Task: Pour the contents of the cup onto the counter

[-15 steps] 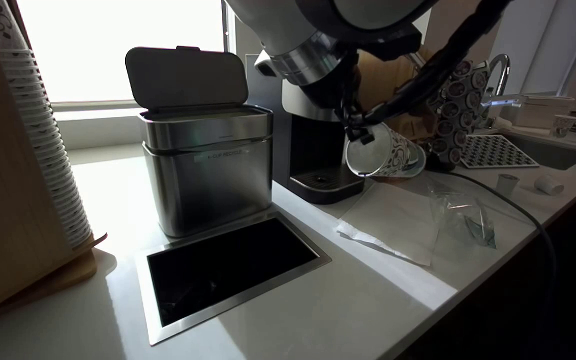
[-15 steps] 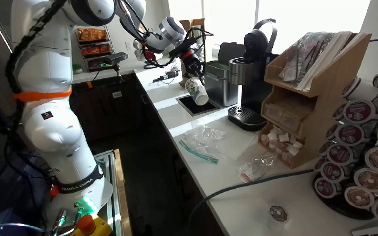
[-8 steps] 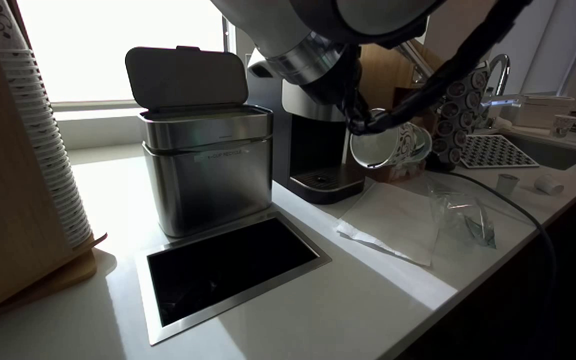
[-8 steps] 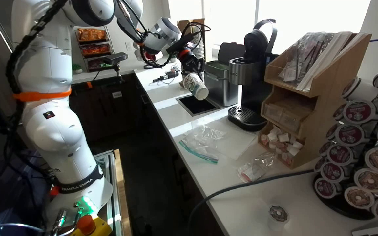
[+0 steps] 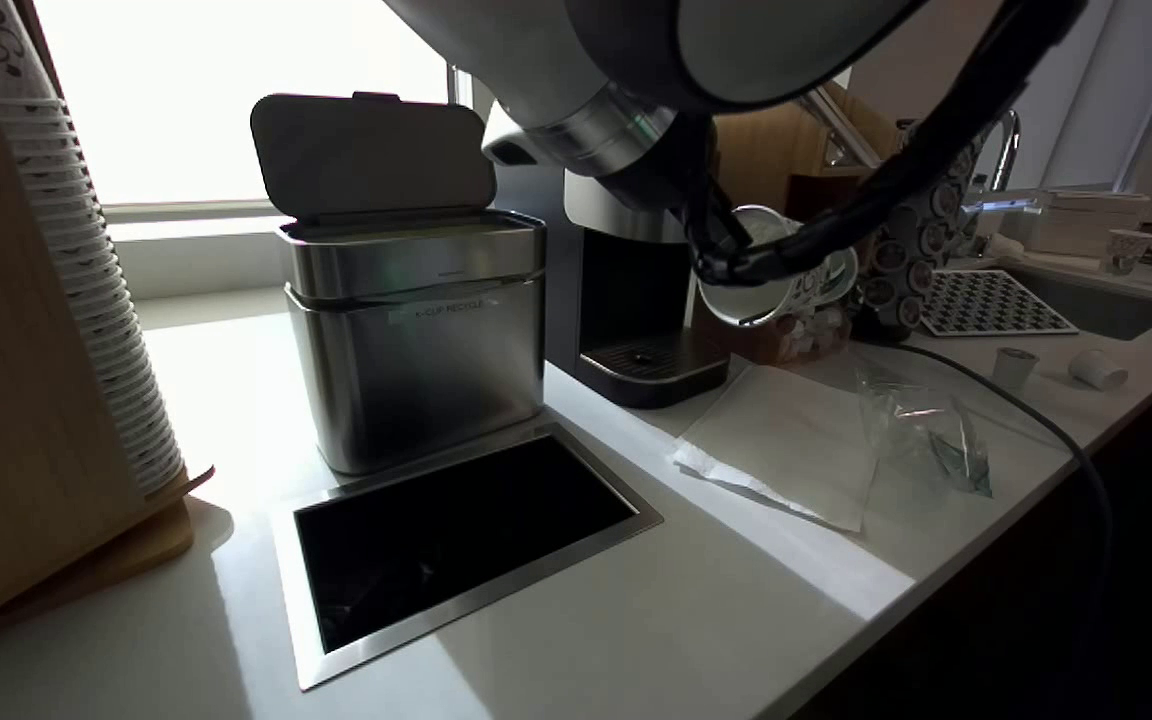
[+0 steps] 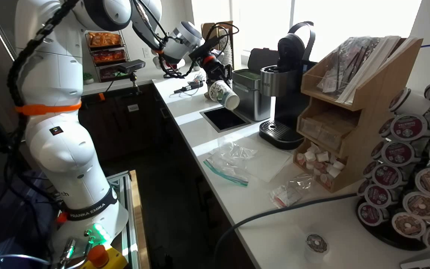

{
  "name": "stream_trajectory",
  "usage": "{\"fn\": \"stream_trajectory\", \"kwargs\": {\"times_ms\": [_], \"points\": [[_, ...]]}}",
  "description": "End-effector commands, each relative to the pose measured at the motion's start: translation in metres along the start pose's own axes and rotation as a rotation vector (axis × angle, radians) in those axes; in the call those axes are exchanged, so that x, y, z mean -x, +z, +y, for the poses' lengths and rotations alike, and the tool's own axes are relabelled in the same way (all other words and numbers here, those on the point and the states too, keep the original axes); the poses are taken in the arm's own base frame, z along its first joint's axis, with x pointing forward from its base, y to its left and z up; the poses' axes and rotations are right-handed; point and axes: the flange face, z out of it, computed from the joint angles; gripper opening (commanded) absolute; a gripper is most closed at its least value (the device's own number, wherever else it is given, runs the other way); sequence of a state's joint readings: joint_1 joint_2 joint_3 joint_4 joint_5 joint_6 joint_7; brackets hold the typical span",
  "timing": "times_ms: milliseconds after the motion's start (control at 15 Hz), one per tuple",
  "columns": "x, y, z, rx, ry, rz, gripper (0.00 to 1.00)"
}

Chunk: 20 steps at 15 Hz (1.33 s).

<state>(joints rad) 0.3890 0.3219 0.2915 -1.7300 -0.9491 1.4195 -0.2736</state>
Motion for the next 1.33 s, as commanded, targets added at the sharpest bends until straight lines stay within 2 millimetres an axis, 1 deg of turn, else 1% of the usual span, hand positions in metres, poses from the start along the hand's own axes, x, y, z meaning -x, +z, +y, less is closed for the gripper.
{"fn": "stream_trajectory", "kwargs": {"times_ms": [0, 733, 1267], "points": [[-0.005, -0.007, 0.0, 0.041, -0.051, -0.041, 0.01], [-0.015, -0.021, 0.0, 0.113, -0.128, -0.053, 0.01], [-0.029, -0.031, 0.0, 0.196, -0.235, -0.08, 0.01]]}}
